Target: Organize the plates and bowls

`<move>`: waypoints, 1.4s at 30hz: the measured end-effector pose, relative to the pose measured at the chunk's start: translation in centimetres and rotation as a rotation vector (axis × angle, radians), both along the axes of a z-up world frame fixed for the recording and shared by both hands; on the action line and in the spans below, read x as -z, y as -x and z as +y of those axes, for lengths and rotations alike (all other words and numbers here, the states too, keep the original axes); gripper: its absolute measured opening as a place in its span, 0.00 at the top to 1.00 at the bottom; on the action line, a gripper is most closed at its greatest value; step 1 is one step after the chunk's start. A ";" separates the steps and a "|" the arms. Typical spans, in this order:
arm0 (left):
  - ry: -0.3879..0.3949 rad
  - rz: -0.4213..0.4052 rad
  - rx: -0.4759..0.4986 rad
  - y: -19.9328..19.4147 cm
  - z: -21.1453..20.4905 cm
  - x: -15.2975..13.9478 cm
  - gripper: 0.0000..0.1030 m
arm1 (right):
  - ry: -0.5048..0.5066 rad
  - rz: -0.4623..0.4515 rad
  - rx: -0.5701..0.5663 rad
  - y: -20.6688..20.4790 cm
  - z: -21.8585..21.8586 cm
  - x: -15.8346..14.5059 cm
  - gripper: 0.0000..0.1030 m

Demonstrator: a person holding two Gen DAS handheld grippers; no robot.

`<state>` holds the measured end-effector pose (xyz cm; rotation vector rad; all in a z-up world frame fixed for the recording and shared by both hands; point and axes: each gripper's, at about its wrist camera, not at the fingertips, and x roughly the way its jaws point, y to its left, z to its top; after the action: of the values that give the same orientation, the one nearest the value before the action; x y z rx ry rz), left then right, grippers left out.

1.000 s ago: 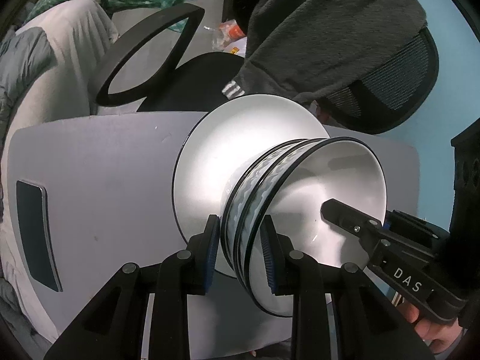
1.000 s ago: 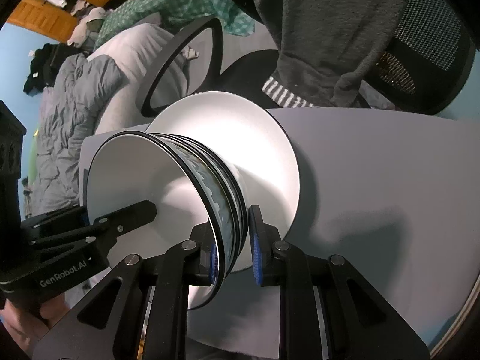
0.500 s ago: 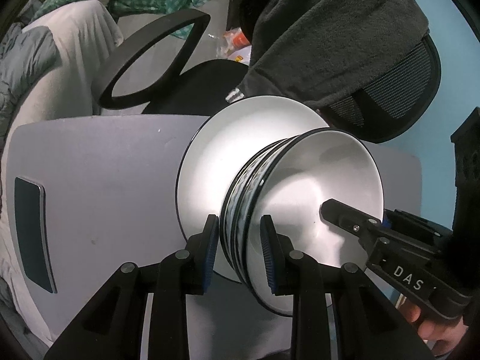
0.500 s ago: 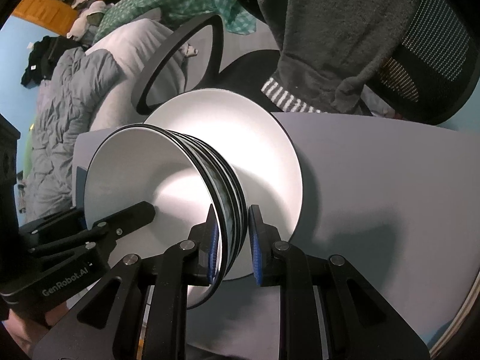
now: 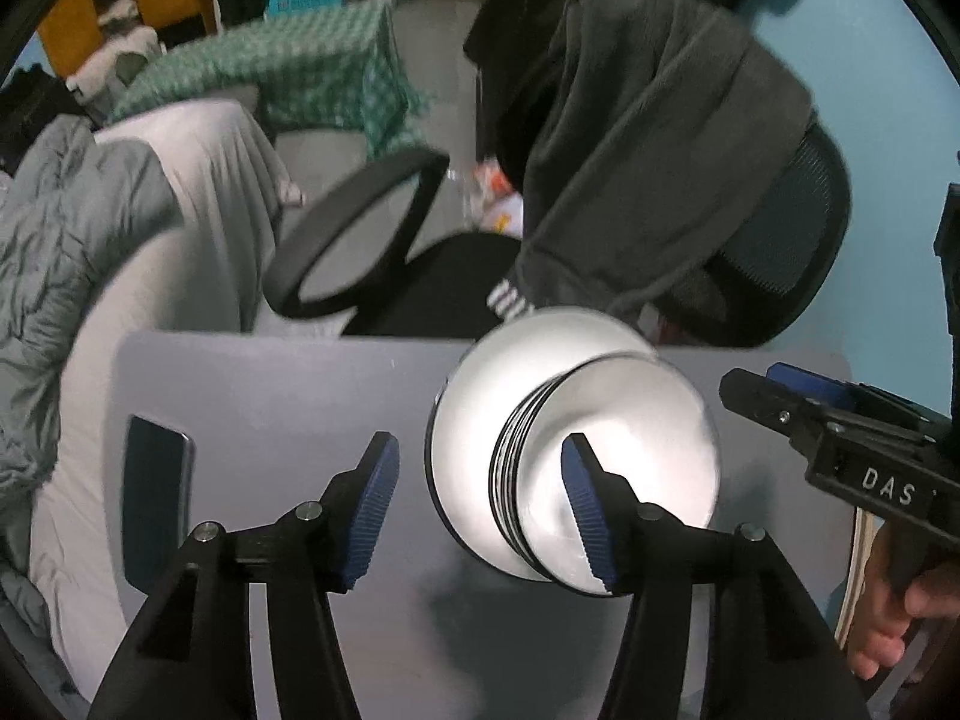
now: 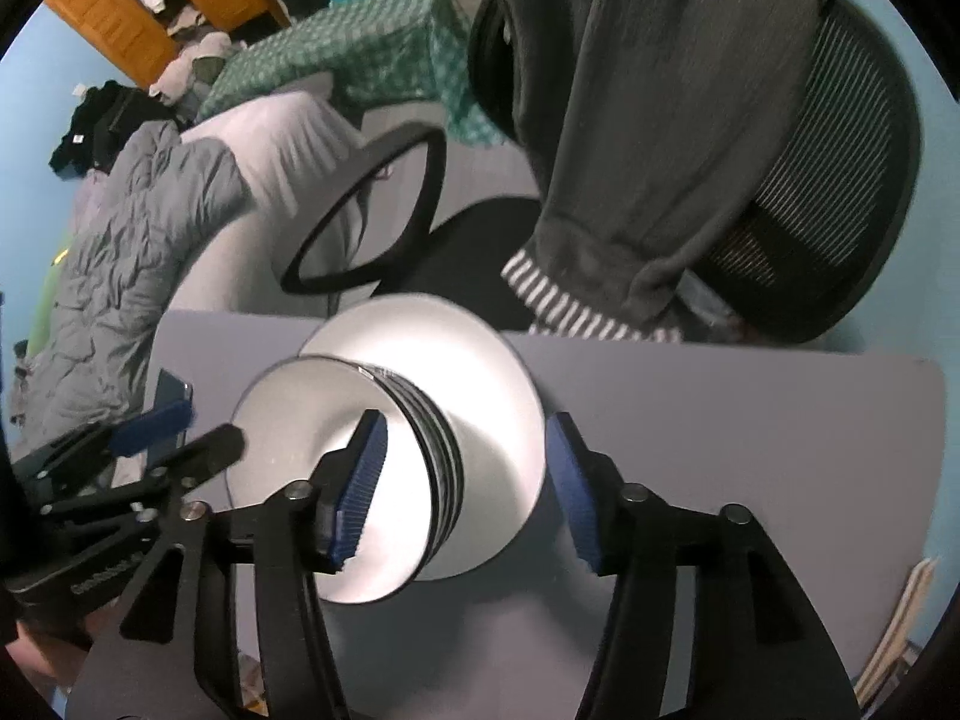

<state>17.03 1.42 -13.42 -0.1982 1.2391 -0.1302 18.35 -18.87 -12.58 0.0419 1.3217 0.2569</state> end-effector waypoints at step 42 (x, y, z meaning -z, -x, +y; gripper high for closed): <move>-0.016 -0.229 -0.016 11.7 4.8 -11.5 0.20 | 0.024 -0.259 0.109 11.2 1.6 -12.7 0.31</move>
<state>5.36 6.27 -1.96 -0.1744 1.0106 -0.1255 7.16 -17.25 0.09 0.0586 1.0613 0.1482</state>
